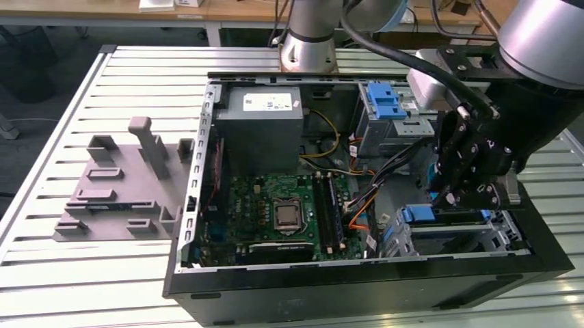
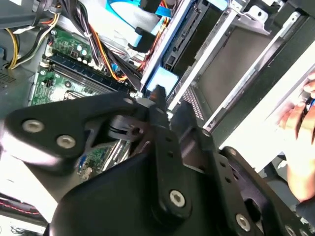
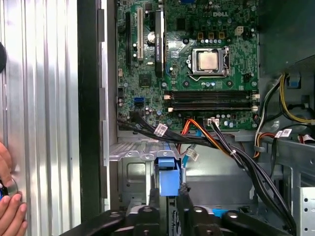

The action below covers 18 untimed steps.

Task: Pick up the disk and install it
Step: 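Insert the disk into the insertion slot, then insert the first disk wire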

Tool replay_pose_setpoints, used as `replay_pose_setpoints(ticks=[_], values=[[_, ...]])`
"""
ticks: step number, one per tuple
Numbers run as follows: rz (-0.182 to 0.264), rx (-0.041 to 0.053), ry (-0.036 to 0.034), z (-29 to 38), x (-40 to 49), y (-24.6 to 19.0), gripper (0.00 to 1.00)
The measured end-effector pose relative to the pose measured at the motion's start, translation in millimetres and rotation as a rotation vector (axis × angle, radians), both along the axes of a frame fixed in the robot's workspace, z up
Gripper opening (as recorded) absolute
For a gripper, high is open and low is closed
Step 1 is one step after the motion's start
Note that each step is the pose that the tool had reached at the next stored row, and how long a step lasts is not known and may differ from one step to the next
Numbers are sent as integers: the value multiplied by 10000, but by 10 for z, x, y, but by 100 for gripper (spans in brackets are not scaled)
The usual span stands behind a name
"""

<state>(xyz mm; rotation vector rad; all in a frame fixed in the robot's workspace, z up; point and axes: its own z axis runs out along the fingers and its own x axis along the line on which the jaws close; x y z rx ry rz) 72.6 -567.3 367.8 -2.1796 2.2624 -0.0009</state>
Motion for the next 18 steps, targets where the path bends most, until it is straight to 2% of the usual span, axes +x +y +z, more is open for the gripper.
replay_pose_setpoints(ticks=[2, 3, 4, 13, 18], values=[[0, 1, 0, -21, 0, 0, 18], [0, 0, 0, -30, 0, 0, 18], [-1, 0, 0, -40, 0, 0, 13], [0, 0, 0, -107, 0, 0, 11], [-1, 0, 0, -119, 0, 0, 11]])
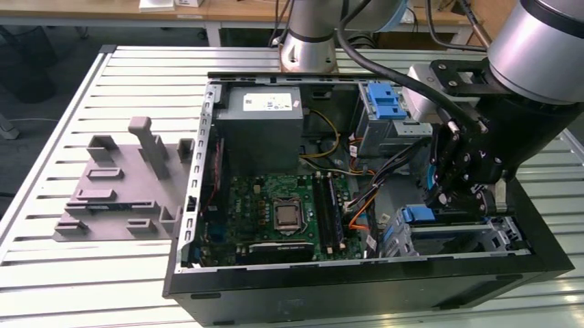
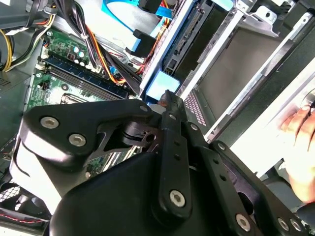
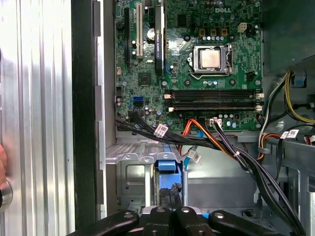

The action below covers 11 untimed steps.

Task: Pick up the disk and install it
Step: 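Insert the first disk wire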

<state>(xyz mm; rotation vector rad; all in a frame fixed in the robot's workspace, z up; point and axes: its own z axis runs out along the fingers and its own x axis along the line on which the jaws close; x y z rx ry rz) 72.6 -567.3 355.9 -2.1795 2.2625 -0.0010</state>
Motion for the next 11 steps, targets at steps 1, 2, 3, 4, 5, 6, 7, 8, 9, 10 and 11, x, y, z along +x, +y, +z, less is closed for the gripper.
replay_pose_setpoints(ticks=[1, 2, 3, 4, 5, 6, 7, 8, 9, 10, 11], values=[[0, 0, 0, 0, 0, 0, 11], [0, 0, 0, 0, 0, 0, 11], [0, 0, 0, 0, 0, 0, 11], [0, 0, 0, -1, 0, 0, 11], [0, 0, 0, -1, 0, 0, 11], [0, 0, 0, -1, 0, 0, 11], [-1, 0, 0, -1, 0, 0, 11], [-1, 2, 0, -2, 2, 0, 11], [0, 2, 0, -2, 9, 0, 11], [1, 1, 0, -2, 17, 0, 11], [0, 1, 0, -1, 26, 0, 11]])
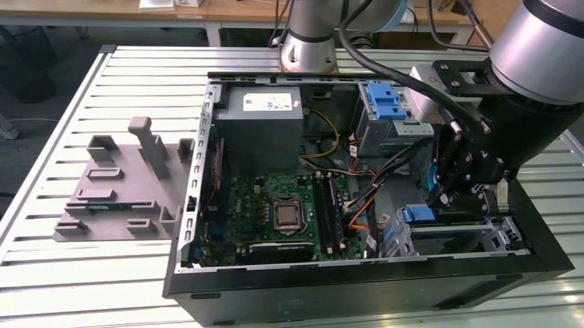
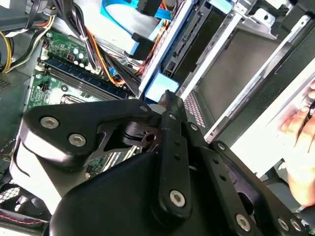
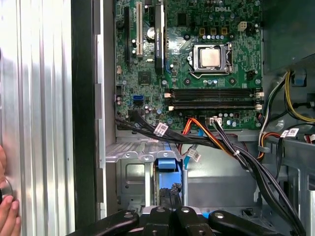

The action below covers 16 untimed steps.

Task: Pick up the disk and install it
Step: 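Insert the first disk wire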

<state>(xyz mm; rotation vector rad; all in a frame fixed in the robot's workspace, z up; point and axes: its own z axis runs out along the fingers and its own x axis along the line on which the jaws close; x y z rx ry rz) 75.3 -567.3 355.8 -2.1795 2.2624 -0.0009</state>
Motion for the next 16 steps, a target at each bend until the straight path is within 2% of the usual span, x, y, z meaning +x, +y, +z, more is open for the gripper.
replay_pose_setpoints(ticks=[16], values=[[1, -1, 0, 1, 266, 1, 11]])
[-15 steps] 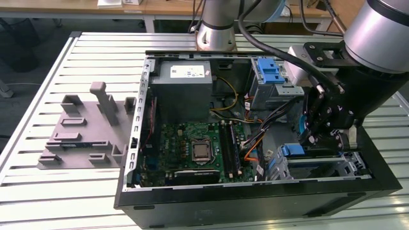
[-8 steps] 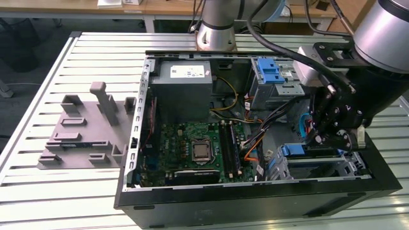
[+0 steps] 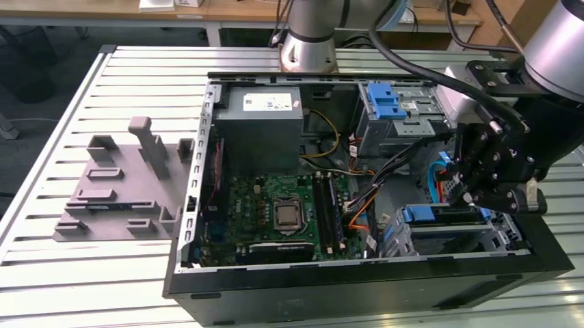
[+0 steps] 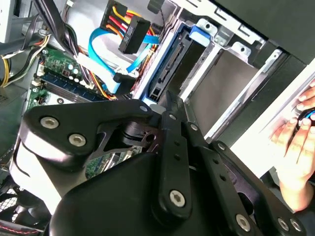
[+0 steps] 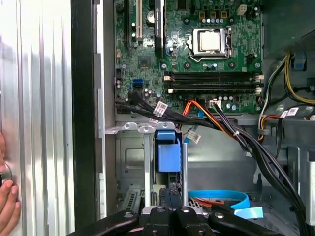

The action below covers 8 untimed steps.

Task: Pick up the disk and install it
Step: 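Insert the first disk wire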

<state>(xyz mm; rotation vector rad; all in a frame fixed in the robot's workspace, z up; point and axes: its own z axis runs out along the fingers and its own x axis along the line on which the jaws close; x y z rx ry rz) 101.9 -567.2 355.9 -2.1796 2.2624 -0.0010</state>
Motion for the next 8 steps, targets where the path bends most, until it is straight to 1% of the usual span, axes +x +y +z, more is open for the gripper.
replay_pose_setpoints(ticks=[3, 8], values=[[-1, -1, -6, 13, 0, 7, 11], [-1, 1, -38, 70, 1, 15, 11]])
